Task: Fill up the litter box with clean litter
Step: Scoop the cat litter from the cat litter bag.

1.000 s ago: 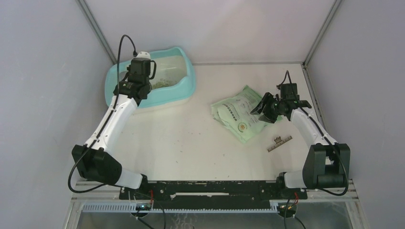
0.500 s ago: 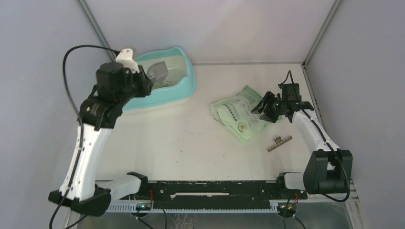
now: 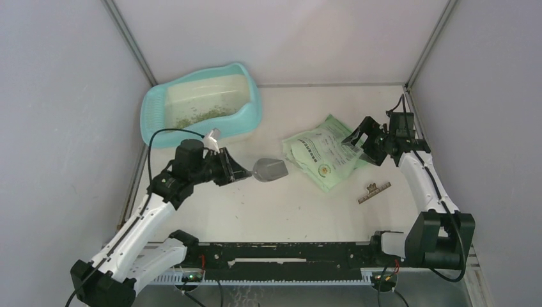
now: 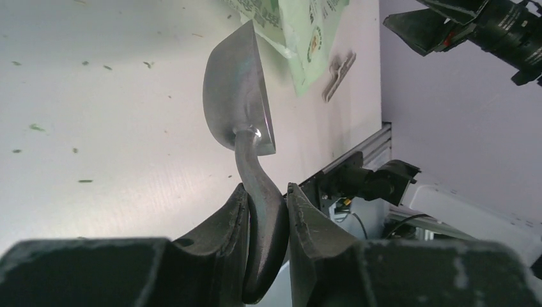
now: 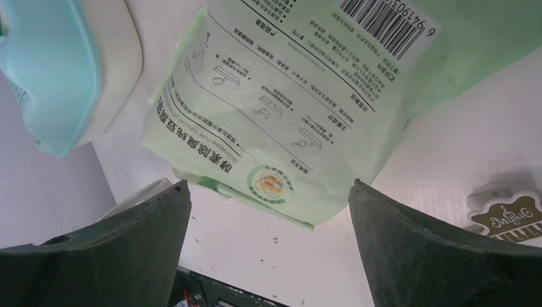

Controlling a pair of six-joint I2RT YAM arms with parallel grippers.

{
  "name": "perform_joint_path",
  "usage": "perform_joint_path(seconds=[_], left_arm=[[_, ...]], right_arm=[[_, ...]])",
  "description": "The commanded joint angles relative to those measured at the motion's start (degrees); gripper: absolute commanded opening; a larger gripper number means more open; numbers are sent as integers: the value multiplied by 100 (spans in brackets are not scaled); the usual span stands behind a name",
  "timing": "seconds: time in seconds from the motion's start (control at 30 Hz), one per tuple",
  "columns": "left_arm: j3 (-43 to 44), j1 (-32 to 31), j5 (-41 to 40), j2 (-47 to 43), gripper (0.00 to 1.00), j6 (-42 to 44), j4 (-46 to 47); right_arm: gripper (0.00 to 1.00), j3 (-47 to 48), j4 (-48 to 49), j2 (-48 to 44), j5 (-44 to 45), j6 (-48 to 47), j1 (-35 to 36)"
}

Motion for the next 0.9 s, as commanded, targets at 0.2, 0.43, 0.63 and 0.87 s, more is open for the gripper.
perform_joint_path(seconds=[0.2,0.43,0.63,0.87], left_arm=[[-310,-71,306,260,16,-843,1978],[-15,-71,272,1007,16,-761,2036],[36,-71,306,1227,16,-851,2238],[139,-76,285,1070,16,-895,2187]], right_arm=[[99,241,-17,-59,36,5,-16],[99,242,-40,-74,-10,-22,-107],[99,246,13,-28,-54,-19,-165],[99,246,64,71,-72,-28,-191]])
